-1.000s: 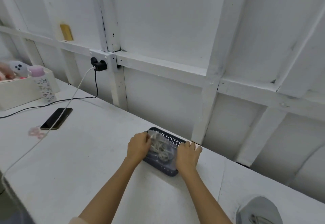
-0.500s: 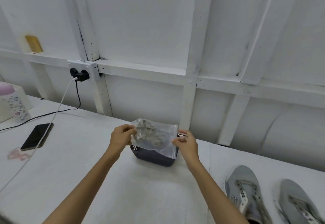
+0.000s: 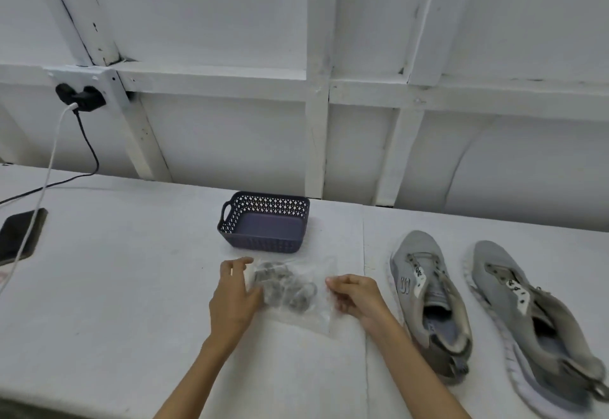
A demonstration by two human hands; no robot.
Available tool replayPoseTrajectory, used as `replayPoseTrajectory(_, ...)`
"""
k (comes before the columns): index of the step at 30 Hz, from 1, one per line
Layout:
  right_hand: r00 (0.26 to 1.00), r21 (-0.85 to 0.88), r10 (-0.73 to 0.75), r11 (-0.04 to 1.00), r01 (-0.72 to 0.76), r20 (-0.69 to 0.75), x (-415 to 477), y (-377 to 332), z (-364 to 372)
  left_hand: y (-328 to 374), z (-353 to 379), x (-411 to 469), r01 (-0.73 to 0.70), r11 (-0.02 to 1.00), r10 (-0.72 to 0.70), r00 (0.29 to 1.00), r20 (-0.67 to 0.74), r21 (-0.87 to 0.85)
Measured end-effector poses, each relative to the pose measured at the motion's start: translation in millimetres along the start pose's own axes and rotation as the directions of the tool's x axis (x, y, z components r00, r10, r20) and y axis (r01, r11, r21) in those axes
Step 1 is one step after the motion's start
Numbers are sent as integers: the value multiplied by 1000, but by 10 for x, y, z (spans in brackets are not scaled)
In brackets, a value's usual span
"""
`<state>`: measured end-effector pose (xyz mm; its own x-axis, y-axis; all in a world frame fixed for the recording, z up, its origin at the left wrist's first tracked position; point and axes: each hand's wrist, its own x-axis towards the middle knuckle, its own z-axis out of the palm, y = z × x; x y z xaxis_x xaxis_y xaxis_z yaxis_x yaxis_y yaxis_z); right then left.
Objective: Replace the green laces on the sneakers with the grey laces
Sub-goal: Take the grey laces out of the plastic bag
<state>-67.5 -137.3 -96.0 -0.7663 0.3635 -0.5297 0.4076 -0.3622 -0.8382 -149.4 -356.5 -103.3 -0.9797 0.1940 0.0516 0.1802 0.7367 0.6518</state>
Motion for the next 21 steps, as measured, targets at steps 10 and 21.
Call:
replayPoseTrajectory(10,986,68,34,997,-46,162,21,24,-28,576,583,-162,-129,929,212,954,213,-347)
replayPoseTrajectory(21,671,-755,-734,499,425,-107,95,208,109,560,511,-159,36,785,25,996,89,-619)
